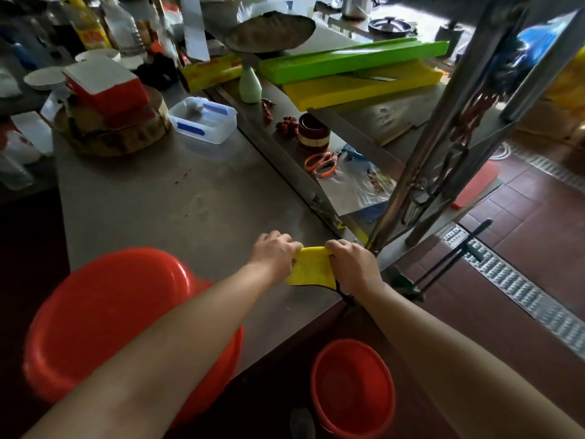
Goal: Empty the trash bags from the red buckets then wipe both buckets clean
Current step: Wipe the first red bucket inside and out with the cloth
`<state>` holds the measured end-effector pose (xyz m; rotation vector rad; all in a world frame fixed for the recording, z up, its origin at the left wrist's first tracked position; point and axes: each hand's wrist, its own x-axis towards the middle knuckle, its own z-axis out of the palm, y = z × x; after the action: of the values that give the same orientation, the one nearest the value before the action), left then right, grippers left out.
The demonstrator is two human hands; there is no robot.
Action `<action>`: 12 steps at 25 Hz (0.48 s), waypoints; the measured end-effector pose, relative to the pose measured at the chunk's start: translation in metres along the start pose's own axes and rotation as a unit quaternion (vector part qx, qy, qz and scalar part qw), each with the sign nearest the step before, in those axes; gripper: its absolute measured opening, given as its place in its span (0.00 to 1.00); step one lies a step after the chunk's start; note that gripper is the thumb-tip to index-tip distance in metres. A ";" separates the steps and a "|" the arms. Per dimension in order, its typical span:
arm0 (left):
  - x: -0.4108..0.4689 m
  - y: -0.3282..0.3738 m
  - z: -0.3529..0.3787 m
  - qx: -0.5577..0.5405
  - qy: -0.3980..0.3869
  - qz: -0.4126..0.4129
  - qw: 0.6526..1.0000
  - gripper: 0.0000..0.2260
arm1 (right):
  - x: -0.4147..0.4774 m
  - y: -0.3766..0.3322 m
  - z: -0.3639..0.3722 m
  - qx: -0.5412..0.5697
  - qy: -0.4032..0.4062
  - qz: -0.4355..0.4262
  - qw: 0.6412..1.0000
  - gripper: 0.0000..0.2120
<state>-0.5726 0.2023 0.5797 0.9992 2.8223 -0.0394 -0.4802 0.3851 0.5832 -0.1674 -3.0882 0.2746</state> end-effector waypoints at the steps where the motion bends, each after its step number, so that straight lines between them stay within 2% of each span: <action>1: 0.015 0.000 0.006 0.009 -0.006 0.003 1.000 0.16 | 0.005 0.006 0.008 -0.012 0.009 0.000 1.000 0.12; 3: 0.032 -0.006 0.014 0.067 -0.041 0.007 0.997 0.17 | 0.009 0.005 0.024 -0.025 0.016 -0.001 1.000 0.11; 4: 0.040 -0.010 0.020 0.104 -0.082 0.005 0.991 0.18 | 0.012 0.002 0.037 -0.014 -0.007 -0.001 1.000 0.11; 6: 0.046 -0.019 0.032 0.167 -0.171 -0.012 0.971 0.20 | 0.012 -0.015 0.070 0.032 -0.114 -0.018 0.993 0.14; 8: 0.039 -0.031 0.038 0.198 -0.217 -0.028 0.956 0.22 | 0.002 -0.040 0.098 0.057 -0.225 -0.035 0.972 0.18; 9: 0.035 -0.036 0.039 0.198 -0.224 -0.031 0.954 0.23 | -0.001 -0.050 0.108 0.061 -0.238 -0.033 0.969 0.19; 12: 0.021 -0.054 0.031 0.186 -0.195 -0.045 0.962 0.25 | 0.007 -0.067 0.117 0.059 -0.208 -0.028 0.976 0.19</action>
<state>-0.6182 0.1714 0.5446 0.8109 2.5341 -0.7179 -0.4996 0.2996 0.4802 -0.0174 -3.4655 0.5568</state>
